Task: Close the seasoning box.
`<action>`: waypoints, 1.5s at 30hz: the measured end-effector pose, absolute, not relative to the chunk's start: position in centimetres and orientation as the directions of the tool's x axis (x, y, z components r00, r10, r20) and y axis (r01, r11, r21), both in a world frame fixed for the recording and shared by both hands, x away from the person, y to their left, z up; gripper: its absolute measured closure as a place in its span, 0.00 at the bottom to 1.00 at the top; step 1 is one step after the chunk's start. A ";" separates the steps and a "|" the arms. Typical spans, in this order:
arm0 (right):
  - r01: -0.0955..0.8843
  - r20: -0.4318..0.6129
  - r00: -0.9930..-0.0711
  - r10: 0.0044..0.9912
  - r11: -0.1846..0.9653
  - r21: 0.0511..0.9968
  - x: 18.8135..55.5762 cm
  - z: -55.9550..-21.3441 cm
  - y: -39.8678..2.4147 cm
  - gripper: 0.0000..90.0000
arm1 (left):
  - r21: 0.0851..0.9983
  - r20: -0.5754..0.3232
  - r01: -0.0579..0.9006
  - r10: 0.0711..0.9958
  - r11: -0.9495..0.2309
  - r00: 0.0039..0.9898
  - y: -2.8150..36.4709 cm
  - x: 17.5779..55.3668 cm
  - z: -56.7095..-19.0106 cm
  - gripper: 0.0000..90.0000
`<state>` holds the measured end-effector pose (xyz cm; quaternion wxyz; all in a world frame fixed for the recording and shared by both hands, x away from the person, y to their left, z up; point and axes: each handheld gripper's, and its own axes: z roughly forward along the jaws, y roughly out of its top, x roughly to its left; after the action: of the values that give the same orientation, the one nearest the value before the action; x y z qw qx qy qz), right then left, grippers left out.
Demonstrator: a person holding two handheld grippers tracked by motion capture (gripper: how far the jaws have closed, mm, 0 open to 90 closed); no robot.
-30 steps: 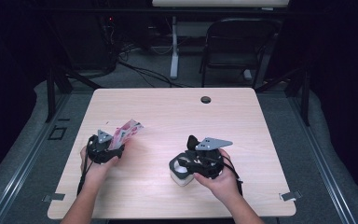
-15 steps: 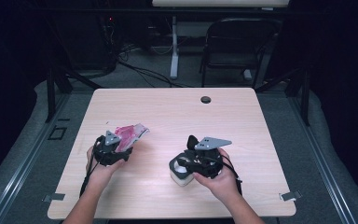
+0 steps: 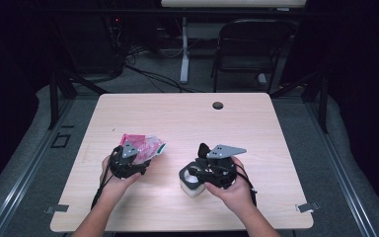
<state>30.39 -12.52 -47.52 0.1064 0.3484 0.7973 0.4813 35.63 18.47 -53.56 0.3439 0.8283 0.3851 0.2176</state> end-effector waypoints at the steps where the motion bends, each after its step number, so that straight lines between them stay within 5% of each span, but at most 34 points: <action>1: 0.448 0.161 -0.735 0.658 0.295 0.844 30.3 -47.3 -12.6 0.61 | 0.736 0.091 0.487 0.781 -0.471 0.618 18.3 35.6 -53.5 0.44; 29: 0.477 0.194 -0.648 0.737 0.194 0.857 30.6 -44.5 -16.9 0.71 | 0.745 0.073 0.456 0.739 -0.488 0.670 16.0 35.1 -53.3 0.44; 45: 0.502 0.195 -0.590 0.783 0.168 0.848 30.8 -44.5 -19.0 0.88 | 0.756 0.075 0.434 0.723 -0.490 0.687 15.5 35.1 -52.6 0.44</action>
<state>30.80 -19.03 -44.54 0.1455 0.4285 0.7501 0.4823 35.12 15.49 -52.61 0.3694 0.8408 0.3440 0.1955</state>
